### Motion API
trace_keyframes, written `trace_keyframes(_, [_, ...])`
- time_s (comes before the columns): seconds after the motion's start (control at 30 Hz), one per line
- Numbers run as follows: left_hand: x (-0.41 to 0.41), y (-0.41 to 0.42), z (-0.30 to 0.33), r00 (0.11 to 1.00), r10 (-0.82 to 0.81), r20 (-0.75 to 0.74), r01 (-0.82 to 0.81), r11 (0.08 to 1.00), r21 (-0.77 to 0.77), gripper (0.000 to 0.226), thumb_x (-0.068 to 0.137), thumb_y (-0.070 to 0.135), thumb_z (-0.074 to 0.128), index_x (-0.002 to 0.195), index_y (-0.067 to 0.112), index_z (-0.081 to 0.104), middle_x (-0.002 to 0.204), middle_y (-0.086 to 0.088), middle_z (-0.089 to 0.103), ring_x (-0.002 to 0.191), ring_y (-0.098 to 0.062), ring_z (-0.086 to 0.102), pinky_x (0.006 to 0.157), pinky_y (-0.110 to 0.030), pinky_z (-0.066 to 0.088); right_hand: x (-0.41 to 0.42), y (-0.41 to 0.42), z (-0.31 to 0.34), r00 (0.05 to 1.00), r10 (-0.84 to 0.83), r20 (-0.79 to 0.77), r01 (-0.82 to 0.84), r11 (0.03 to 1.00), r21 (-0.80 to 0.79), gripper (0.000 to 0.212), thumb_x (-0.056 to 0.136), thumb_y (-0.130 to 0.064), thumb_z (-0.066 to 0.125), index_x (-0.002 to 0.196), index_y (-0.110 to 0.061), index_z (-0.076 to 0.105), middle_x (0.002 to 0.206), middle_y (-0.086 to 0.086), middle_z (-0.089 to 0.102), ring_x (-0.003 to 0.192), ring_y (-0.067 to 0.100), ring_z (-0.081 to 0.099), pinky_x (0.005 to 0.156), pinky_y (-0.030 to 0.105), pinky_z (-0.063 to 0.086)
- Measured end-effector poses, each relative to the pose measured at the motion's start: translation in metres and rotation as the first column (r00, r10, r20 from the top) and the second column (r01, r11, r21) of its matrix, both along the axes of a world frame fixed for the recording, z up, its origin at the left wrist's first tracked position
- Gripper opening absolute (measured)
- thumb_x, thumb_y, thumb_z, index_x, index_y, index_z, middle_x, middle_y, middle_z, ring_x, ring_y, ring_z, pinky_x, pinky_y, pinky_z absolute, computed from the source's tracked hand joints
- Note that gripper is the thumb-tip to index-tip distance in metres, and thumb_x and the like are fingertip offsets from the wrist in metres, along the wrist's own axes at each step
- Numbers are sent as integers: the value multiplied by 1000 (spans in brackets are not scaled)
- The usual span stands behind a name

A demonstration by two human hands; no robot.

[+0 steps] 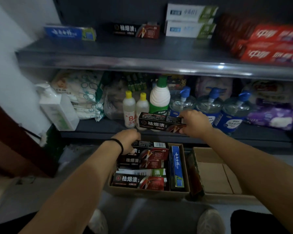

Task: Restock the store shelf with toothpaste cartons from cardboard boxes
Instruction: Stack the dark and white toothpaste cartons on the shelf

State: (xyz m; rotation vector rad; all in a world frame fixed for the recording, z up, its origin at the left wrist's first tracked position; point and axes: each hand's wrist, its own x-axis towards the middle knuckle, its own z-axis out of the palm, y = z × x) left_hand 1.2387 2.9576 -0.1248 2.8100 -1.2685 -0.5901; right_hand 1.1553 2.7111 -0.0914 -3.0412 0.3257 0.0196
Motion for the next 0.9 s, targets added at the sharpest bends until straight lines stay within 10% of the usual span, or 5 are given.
trace_keyframes(0.9, [80,55,266,911,108,398,-32,981,-193,42,80,19,73,118,24,56,114,4,50,107,-17,50,84,-28,40,92,25,257,959,118,259,-81,985,-150,38,68,-27,81,100,-16,64,95,4,64,89,23,58,71,33,50])
